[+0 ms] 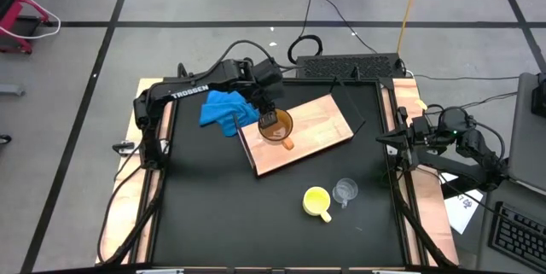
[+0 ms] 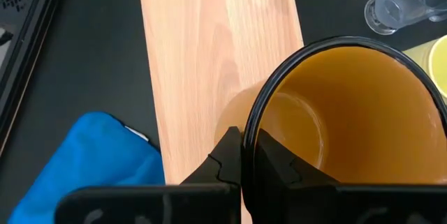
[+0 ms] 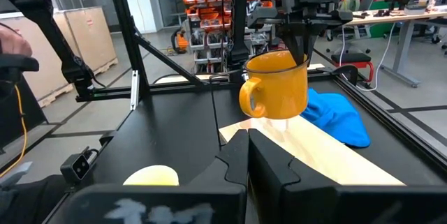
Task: Stack small to large cups/mugs on shelf
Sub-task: Put the brown mug on the shelf
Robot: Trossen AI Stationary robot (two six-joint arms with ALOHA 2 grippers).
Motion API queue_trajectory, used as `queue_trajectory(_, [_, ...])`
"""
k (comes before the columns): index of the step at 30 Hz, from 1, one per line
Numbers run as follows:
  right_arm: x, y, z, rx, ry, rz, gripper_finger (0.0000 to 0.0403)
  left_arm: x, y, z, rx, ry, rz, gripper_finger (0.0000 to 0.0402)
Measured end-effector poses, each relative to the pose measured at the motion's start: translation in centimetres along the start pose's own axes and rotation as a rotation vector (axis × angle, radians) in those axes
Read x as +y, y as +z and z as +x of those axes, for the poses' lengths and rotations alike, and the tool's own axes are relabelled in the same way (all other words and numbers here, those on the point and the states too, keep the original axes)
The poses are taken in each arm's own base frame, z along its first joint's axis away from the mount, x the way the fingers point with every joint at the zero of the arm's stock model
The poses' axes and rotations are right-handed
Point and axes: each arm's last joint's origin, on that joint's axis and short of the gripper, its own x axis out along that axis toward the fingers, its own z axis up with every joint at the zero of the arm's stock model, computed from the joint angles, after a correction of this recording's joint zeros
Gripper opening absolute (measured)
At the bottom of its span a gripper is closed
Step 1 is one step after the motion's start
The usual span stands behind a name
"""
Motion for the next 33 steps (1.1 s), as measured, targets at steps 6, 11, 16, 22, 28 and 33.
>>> queue_trajectory(6, [0.0,0.0,0.0,0.0,0.0,0.0,0.0,-0.1,-0.4,0.6,0.027,-0.003,-0.036,0.0015])
queue_trajectory(11, [0.0,0.0,0.0,0.0,0.0,0.0,0.0,0.0,-1.9,2.8,0.105,-0.003,-0.067,0.0015])
queue_trajectory(16, [0.0,0.0,0.0,0.0,0.0,0.0,0.0,0.3,-2.7,4.4,0.122,-0.001,-0.076,0.0015])
queue_trajectory(22, [0.0,0.0,0.0,0.0,0.0,0.0,0.0,0.2,-3.0,5.0,0.132,-0.004,-0.052,0.0015])
queue_trajectory(28, [0.0,0.0,0.0,0.0,0.0,0.0,0.0,-0.7,-3.1,5.4,0.124,-0.016,-0.003,0.0015])
queue_trajectory(33, [0.0,0.0,0.0,0.0,-0.001,0.003,0.0,-1.1,-2.8,5.5,0.092,-0.023,0.013,0.0015])
